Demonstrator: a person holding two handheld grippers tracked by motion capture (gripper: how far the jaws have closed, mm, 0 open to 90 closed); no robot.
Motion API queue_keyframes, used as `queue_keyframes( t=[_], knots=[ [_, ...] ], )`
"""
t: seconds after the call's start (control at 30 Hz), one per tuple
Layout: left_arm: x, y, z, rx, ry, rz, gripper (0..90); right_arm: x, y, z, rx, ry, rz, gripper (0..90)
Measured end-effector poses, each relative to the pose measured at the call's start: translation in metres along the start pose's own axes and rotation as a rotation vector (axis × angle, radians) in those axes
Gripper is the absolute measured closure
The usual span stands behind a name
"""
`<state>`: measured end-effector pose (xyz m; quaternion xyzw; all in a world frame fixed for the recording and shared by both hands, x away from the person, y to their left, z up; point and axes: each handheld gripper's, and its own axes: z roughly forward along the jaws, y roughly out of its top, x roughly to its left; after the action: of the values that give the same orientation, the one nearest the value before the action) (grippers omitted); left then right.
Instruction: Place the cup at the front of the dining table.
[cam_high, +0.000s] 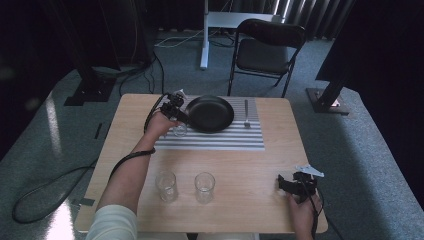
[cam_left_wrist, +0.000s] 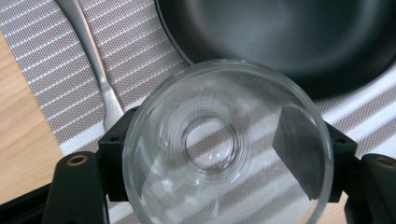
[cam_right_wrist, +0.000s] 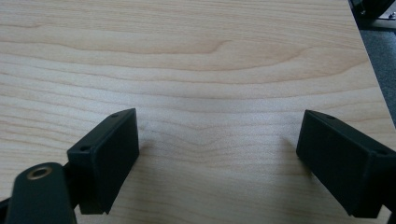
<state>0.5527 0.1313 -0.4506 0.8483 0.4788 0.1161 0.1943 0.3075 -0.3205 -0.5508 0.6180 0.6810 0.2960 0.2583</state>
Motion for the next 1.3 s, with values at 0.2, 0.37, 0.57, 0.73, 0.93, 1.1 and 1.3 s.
queue_keyframes(
  t=[0.2,0.37,0.57,0.73,0.93,1.1,1.3],
  knots=[
    [0.0,-0.009,0.002,-0.073,-0.012,0.008,20.2,0.0,0.0,0.0,0.0,0.0,-0.001,12.4],
    [-0.002,-0.014,0.003,-0.059,-0.013,0.02,20.2,0.0,0.0,0.0,0.0,0.0,-0.002,12.5],
    [-0.002,-0.023,0.003,-0.068,-0.017,0.005,20.2,0.0,0.0,0.0,0.0,0.0,-0.002,12.4],
    [-0.004,-0.03,0.001,-0.061,-0.004,0.015,20.2,0.0,0.0,0.0,0.0,0.0,-0.002,12.4],
    [-0.004,-0.037,0.001,-0.059,-0.009,0.012,20.2,0.0,0.0,0.0,0.0,0.0,-0.002,12.4],
    [-0.005,-0.045,0.0,-0.064,-0.018,0.008,20.2,0.0,0.0,0.0,0.0,0.0,-0.002,12.4],
    [-0.001,-0.056,-0.006,-0.079,-0.016,-0.007,20.2,0.0,0.0,0.0,0.0,0.0,-0.003,12.4]
  ],
)
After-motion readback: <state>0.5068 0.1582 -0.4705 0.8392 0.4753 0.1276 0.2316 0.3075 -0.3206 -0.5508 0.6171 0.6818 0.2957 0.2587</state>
